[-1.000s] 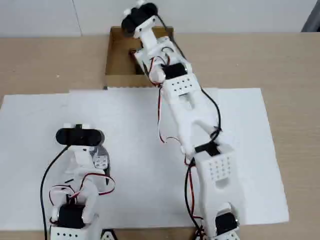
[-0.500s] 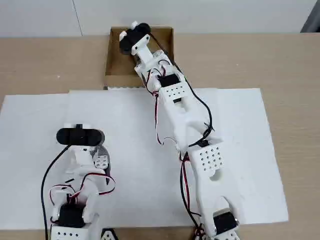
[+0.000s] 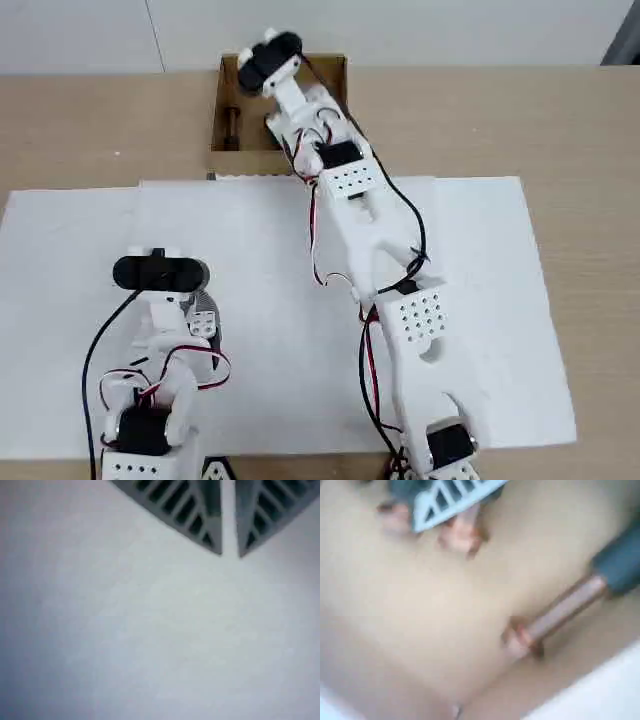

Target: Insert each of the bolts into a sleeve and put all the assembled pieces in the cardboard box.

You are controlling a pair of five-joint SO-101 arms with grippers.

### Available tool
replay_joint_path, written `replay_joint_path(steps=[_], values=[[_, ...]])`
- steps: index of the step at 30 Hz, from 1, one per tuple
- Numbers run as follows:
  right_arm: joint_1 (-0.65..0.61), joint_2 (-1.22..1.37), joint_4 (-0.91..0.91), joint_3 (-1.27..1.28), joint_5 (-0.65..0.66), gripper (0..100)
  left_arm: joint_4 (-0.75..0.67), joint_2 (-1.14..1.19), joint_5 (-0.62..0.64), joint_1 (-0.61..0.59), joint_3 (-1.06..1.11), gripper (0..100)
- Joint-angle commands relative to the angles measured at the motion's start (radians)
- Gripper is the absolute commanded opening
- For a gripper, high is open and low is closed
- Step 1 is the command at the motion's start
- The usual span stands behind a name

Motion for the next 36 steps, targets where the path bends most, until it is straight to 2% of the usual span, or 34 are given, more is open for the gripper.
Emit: replay_joint_path(steps=[1,13,18,22,33,36], values=[[-0.001,-0.11,0.105,-0.106,0.0,11.5,0.006,-0.008,0.051,-0.002,-0.004,1],[0.007,-0.325,0.432,-0.249,-0.003,11.2,0.006,-0.008,0.06,-0.002,-0.004,1],[0.007,-0.415,0.572,-0.308,-0.003,0.0,0.006,-0.008,0.06,-0.002,-0.004,1],[0.007,-0.476,0.704,-0.35,-0.003,0.2,0.006,-0.008,0.06,-0.002,-0.004,1],[0.008,-0.656,1.122,-0.485,-0.221,0.2,0.006,-0.008,0.06,-0.002,-0.004,1],[0.039,-0.734,1.147,-0.483,-0.258,0.2,0.006,-0.008,0.06,-0.002,-0.004,1]])
